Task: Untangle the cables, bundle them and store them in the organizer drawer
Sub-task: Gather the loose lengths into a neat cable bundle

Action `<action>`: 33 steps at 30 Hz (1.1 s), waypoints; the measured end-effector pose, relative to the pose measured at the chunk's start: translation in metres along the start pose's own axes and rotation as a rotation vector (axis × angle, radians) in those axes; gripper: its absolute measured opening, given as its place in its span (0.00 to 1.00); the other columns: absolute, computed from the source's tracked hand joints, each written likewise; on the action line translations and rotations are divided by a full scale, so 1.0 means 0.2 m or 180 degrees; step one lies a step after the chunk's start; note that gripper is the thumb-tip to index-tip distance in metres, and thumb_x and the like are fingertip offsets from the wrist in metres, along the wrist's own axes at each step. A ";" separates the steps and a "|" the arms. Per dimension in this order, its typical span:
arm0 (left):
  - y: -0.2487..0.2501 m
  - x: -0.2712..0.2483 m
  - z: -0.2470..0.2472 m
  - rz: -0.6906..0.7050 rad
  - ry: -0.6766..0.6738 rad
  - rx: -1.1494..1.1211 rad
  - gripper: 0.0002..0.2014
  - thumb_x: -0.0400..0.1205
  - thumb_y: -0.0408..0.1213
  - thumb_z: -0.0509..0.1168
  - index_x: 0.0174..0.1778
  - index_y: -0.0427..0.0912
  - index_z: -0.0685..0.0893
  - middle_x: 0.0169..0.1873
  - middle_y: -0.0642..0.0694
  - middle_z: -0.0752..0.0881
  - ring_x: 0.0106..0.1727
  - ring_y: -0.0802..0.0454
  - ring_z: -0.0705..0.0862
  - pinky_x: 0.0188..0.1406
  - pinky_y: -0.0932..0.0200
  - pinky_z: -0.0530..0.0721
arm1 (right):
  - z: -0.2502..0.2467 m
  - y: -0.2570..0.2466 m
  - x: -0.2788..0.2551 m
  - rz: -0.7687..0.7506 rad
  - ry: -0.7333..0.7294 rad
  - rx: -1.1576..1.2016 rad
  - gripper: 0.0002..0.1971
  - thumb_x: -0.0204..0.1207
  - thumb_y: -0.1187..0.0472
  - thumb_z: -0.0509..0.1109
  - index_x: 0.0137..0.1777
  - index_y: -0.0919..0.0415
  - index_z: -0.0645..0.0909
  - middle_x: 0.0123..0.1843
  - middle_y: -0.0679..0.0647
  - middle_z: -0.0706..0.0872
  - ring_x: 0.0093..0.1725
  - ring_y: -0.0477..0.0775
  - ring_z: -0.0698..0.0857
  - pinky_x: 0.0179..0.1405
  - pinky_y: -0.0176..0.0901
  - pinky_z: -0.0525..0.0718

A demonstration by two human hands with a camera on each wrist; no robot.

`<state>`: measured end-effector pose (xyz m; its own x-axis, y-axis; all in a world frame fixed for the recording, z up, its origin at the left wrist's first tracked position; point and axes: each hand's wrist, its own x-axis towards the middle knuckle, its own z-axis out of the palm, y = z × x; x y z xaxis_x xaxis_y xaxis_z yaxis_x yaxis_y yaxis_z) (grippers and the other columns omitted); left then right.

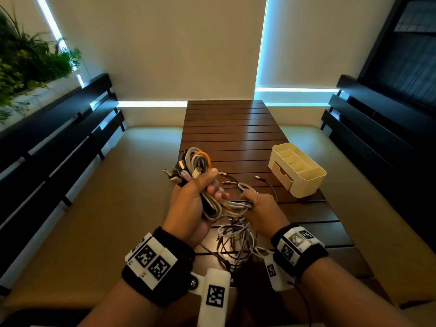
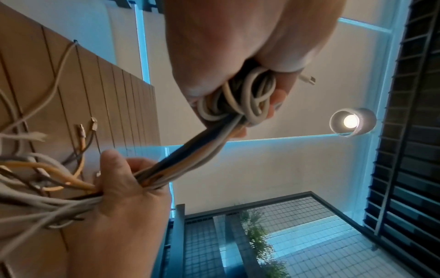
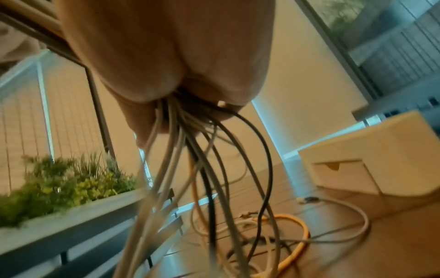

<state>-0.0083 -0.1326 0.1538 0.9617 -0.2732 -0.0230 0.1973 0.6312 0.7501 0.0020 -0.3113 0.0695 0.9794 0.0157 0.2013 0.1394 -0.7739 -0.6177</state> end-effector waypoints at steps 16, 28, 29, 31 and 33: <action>-0.04 0.07 0.02 0.0132 0.0531 0.0026 0.11 0.84 0.36 0.65 0.34 0.42 0.78 0.26 0.48 0.81 0.32 0.53 0.83 0.36 0.55 0.85 | -0.08 -0.30 -0.11 0.1223 -0.1248 0.2891 0.32 0.71 0.26 0.58 0.70 0.40 0.65 0.50 0.65 0.92 0.48 0.69 0.91 0.44 0.54 0.84; -0.07 -0.02 0.00 -0.0281 0.0249 -0.0363 0.08 0.73 0.36 0.68 0.33 0.39 0.76 0.26 0.45 0.75 0.30 0.51 0.78 0.42 0.57 0.86 | -0.12 -0.32 0.04 0.1215 0.0079 0.3164 0.27 0.71 0.64 0.77 0.61 0.37 0.70 0.62 0.67 0.84 0.49 0.66 0.90 0.56 0.67 0.88; -0.06 -0.02 -0.01 -0.0251 0.0281 -0.0335 0.08 0.73 0.36 0.68 0.32 0.39 0.76 0.26 0.45 0.75 0.30 0.51 0.78 0.40 0.58 0.87 | -0.13 -0.33 0.04 0.1143 0.0101 0.3150 0.26 0.74 0.65 0.76 0.61 0.37 0.70 0.61 0.66 0.84 0.47 0.64 0.90 0.54 0.65 0.89; -0.03 -0.02 -0.04 -0.0200 0.0313 -0.0258 0.09 0.73 0.37 0.69 0.33 0.39 0.76 0.27 0.44 0.74 0.32 0.49 0.77 0.39 0.57 0.88 | -0.16 -0.35 0.05 0.0999 0.0082 0.3242 0.26 0.78 0.70 0.73 0.61 0.37 0.69 0.57 0.65 0.83 0.41 0.58 0.89 0.51 0.61 0.90; 0.00 -0.01 -0.05 -0.0112 0.0305 -0.0245 0.08 0.74 0.36 0.68 0.34 0.39 0.75 0.27 0.45 0.74 0.31 0.50 0.77 0.38 0.57 0.88 | -0.20 -0.37 0.06 0.0882 -0.0047 0.3490 0.27 0.80 0.72 0.70 0.62 0.37 0.69 0.52 0.64 0.84 0.39 0.57 0.87 0.51 0.63 0.89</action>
<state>-0.0086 -0.1250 0.1474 0.9669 -0.2280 -0.1144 0.2419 0.6773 0.6948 -0.0028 -0.2793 0.1476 0.9971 -0.0571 -0.0507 -0.0369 0.2209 -0.9746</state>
